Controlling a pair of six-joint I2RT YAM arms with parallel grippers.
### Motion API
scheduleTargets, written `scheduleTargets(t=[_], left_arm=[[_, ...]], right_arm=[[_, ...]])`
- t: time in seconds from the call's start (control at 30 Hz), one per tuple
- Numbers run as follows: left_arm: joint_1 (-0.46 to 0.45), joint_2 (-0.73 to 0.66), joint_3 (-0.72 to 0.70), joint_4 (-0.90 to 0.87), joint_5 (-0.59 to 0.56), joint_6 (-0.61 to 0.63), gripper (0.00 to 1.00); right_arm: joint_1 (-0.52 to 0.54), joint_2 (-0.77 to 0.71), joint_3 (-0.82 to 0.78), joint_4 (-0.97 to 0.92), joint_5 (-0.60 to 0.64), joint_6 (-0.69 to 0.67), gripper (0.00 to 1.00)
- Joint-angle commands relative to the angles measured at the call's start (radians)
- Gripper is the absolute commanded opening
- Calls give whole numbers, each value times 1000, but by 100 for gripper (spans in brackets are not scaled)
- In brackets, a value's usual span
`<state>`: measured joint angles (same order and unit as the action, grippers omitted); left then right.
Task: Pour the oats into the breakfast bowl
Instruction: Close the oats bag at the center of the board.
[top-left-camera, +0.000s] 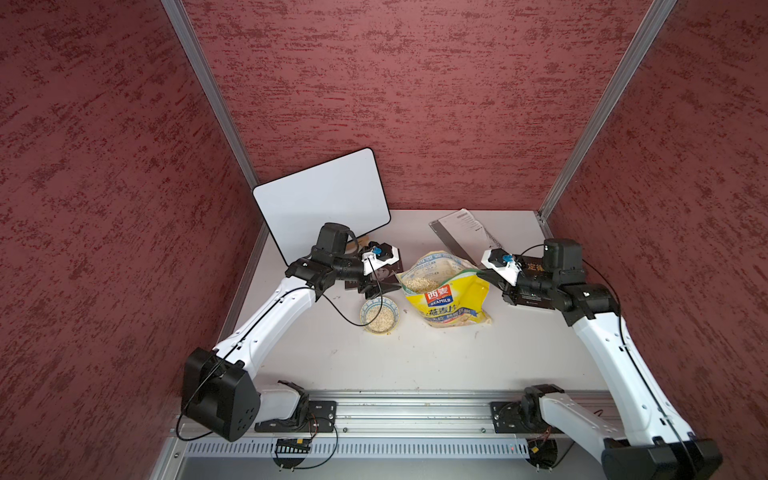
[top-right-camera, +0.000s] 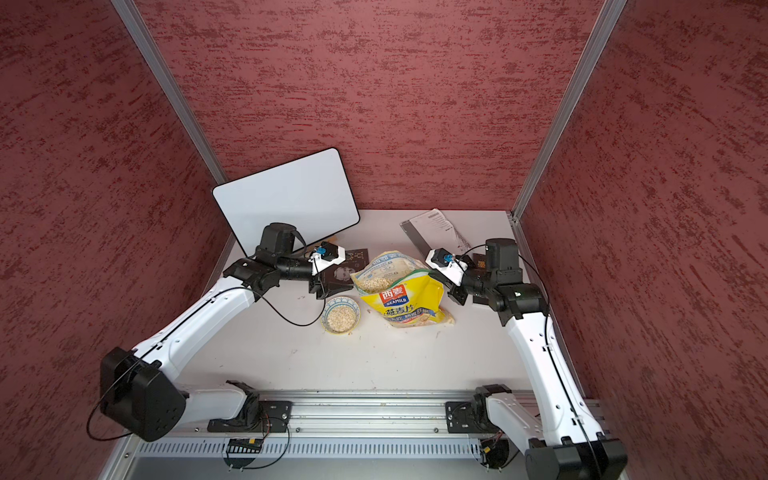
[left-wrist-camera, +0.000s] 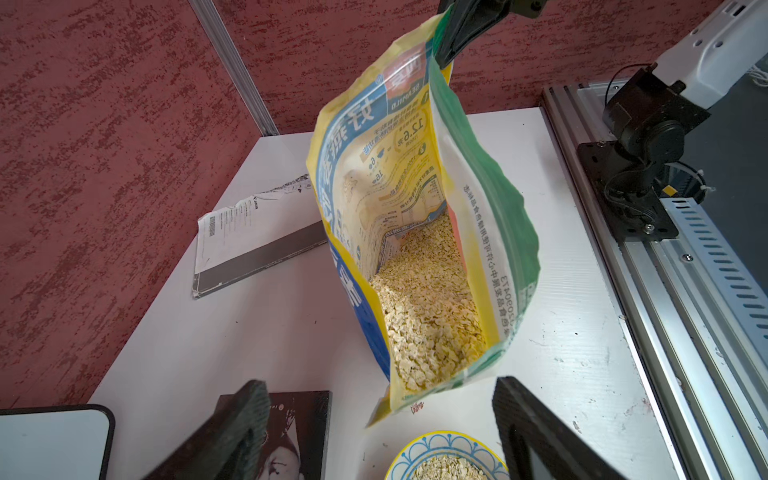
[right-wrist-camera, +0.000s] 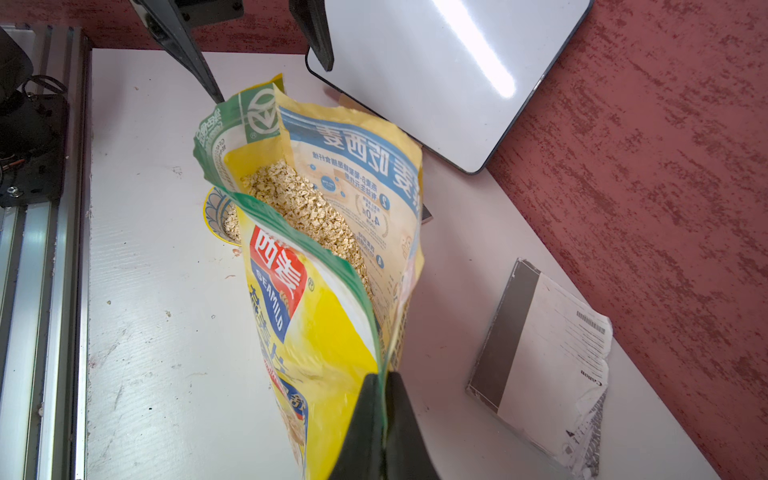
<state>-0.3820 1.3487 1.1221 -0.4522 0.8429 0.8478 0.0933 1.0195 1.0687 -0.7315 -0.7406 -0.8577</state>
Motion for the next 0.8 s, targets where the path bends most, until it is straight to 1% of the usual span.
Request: scheduleTargets(t=[0.0,0.1,0.17,0.23,0.27,0.3,0.33,0.37,0.4,0.5,0.67,0.77], left_arm=[[-7,63,46,-24,66,82,83],[-15,96,65,-63,104,98,75],[-15,108,74,-78,125,101,64],[-14,118,85,-98,133,103,49],[-14,121,89,-106,131,103,39],[-13,122,96,-111,128,102,32],[-12,121,98,-114,123,103,21],[-12,117,99,-114,117,102,13],[-12,111,97,-112,112,101,7],[-10,67,76,-87,93,67,0],[6,-49,-8,11,62,-71,0],[34,-113,-51,51,54,-156,0]], right_arm=[[-7,-4,7,-9,0,-7,0],[-7,-1,10,-13,5,-9,0],[-9,5,11,-15,6,-9,0],[-9,12,16,-18,7,-10,0],[-9,16,19,-20,7,-9,0],[-9,19,21,-24,6,-10,0],[-9,21,24,-26,8,-13,0],[-10,23,25,-31,14,-13,0],[-12,24,26,-35,19,-15,0],[-29,28,35,-60,33,-22,0],[-94,31,56,-109,29,-30,0],[-141,37,70,-125,21,-34,0]])
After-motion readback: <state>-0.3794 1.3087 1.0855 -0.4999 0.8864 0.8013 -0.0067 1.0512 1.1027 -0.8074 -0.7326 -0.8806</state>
